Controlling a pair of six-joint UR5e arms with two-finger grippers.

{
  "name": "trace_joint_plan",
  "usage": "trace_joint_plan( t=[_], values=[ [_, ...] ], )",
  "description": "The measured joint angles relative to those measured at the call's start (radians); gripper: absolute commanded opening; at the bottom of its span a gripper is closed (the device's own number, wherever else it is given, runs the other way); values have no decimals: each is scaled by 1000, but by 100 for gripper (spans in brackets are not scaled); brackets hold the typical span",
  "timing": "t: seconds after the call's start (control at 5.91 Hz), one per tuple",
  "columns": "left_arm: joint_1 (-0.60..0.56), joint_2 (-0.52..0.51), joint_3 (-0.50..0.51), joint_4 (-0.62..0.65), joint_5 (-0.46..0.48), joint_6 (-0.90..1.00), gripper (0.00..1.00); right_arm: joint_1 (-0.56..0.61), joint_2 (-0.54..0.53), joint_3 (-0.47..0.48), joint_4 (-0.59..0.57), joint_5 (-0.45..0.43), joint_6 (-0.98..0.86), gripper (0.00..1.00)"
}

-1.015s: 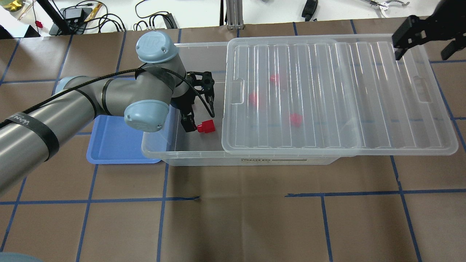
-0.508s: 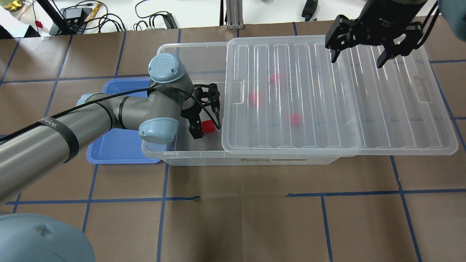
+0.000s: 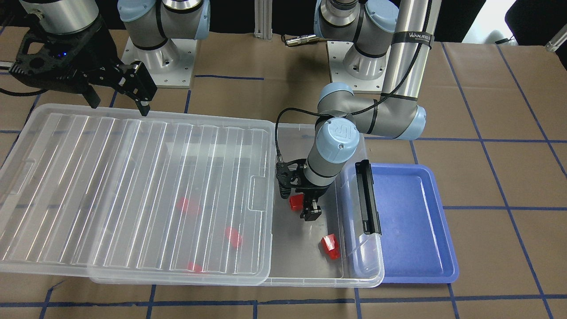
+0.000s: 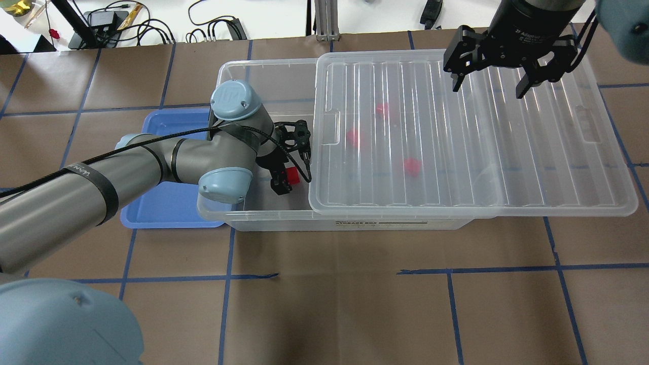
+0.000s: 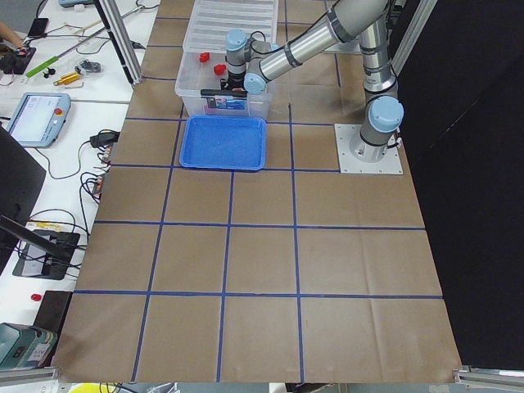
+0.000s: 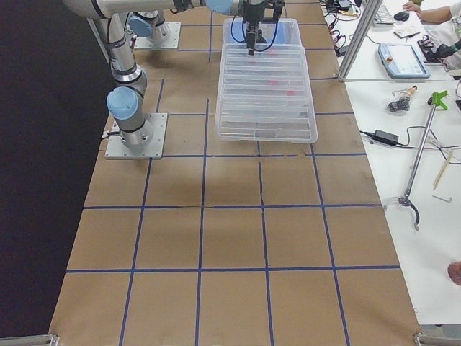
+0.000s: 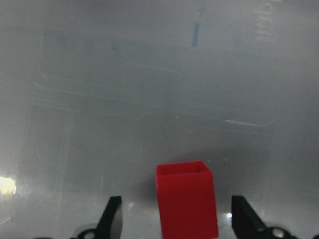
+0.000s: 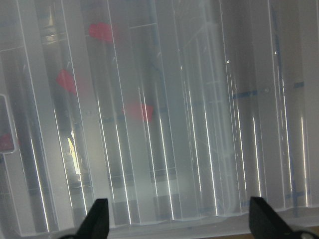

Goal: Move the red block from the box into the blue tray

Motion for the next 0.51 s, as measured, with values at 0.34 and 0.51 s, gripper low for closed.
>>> trace_joint_plan(
  t=[0.34, 0.51],
  values=[
    [1, 16, 11, 3, 9, -6, 5, -1, 2, 1, -1, 0, -2, 100],
    [5, 50, 27, -28, 20, -5, 5, -2, 2, 2, -1, 1, -2, 100]
  ],
)
